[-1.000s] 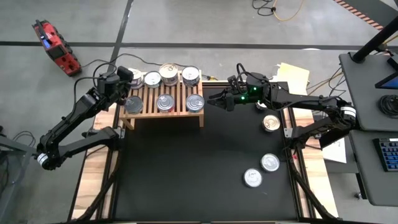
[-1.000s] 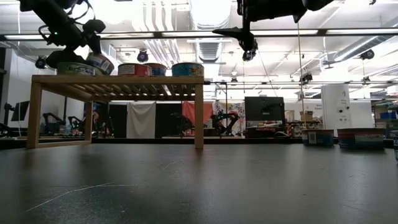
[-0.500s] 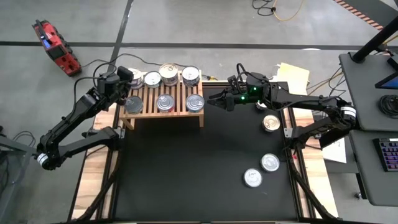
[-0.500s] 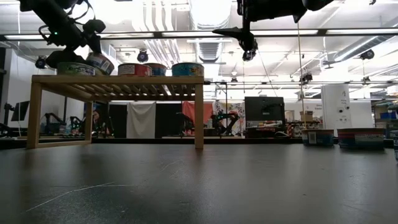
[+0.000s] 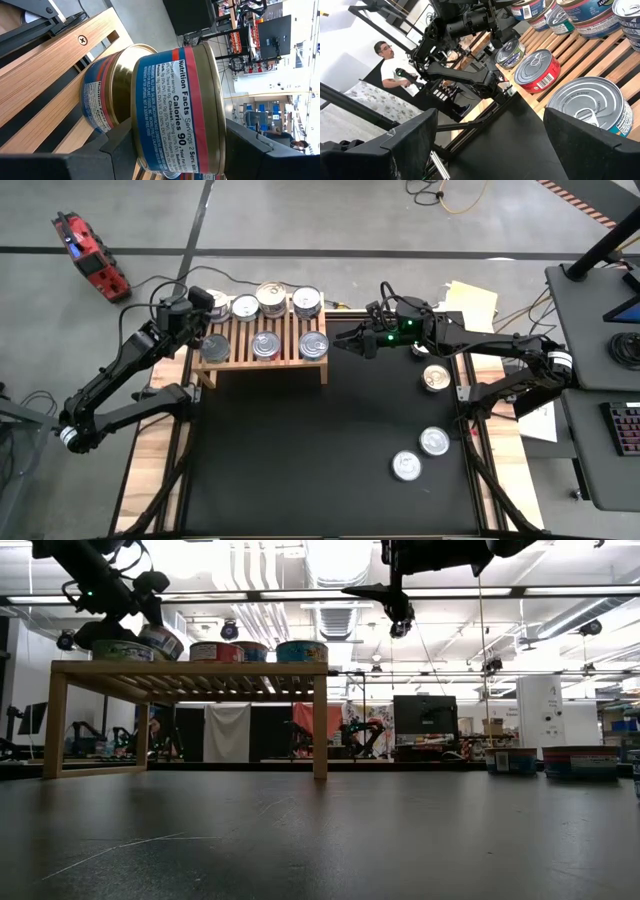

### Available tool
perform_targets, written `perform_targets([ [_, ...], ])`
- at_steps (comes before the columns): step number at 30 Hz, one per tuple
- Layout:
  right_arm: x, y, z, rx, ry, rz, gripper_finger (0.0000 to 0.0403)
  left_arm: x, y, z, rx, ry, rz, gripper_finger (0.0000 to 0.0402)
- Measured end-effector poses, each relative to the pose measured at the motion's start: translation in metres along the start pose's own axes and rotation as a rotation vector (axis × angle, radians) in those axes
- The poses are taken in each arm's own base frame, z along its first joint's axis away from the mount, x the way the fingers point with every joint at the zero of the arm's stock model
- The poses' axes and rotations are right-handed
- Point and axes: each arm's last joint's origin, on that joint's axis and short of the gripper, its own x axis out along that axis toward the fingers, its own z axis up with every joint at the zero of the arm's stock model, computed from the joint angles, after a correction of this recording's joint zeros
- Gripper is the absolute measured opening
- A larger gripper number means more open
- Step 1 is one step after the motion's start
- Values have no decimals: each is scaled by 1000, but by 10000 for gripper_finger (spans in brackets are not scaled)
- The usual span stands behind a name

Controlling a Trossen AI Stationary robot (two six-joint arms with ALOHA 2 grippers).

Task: Stack canned seafood by type on shelf
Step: Stack the blue pink tuna can on top of the other blue pink tuna can on the shelf

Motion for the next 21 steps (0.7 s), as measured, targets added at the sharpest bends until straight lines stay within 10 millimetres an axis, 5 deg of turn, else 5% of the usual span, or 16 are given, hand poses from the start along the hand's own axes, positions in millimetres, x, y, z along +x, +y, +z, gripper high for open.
perform_targets([
  [21,0,0,0,-4,0,0,354,0,0,0,-10,-3,0,215],
])
